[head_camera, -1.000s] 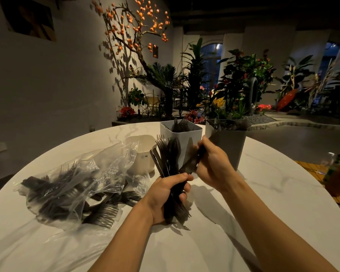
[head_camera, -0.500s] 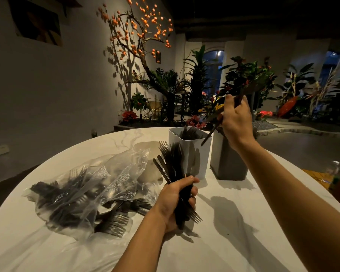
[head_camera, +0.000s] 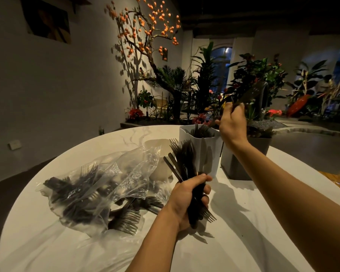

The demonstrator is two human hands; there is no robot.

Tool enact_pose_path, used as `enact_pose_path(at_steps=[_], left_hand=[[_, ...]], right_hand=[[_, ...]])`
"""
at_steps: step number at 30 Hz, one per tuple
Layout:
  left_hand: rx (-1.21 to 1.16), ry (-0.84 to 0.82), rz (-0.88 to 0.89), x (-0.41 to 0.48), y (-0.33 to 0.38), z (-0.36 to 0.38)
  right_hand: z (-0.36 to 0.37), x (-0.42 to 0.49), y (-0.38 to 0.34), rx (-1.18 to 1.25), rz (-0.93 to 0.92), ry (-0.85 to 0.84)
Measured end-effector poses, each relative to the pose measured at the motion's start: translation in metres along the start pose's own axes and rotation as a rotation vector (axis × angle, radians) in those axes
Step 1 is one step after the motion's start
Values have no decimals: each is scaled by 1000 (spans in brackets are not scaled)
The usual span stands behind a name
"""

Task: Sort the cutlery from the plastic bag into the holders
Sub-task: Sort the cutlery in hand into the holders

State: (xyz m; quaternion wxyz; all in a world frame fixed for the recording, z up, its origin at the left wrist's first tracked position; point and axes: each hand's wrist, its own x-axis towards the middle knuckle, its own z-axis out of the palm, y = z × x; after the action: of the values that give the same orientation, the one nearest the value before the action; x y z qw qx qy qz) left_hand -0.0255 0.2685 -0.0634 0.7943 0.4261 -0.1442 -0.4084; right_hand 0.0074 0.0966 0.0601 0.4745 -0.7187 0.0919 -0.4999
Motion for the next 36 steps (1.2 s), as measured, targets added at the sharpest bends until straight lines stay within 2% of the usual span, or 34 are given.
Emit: enact_pose_path(at_steps=[2,6,8,11,13,16,18,21,23,26,30,33,35,36], left_hand=[[-1,-1,5,0,0,-1],[-16,-15,-9,2,-1,-1],[-18,-18,-10,3,-2,-2],[-12,-18,-5,4,-2,-3],[-16,-20,-6,4,-1,-3],[-16,-19,-1,4,-1,-2],[-19,-27,-3,3,-1,-2],[-17,-24,0,3,-1,-3],[-21,-26,-5,4,-2,-3],[-24,-25,-5,4,-2,-2],[-12,-25,-7,3,-1,-1],[-13,-22,-10,2,0,-1],[-17,-20,-12,1,0,-1],[-25,-19,-11,1,0,-1]], right_hand=[[1,1,-1,60,25,15],[-6,25,-33,326,14,199],[-6,36,-45,363,-34,274],[0,36,-45,362,-93,291],[6,27,-26,316,-51,237],[13,10,12,192,115,-16],[14,4,24,14,99,-144],[12,6,17,-119,43,-121],[8,8,11,-99,23,-73],[4,6,12,-104,-89,-87],[5,-2,24,-464,-255,-206],[4,-3,24,-734,-178,-383],[1,-5,20,-785,-87,-462],[-2,-7,17,-757,-81,-445]])
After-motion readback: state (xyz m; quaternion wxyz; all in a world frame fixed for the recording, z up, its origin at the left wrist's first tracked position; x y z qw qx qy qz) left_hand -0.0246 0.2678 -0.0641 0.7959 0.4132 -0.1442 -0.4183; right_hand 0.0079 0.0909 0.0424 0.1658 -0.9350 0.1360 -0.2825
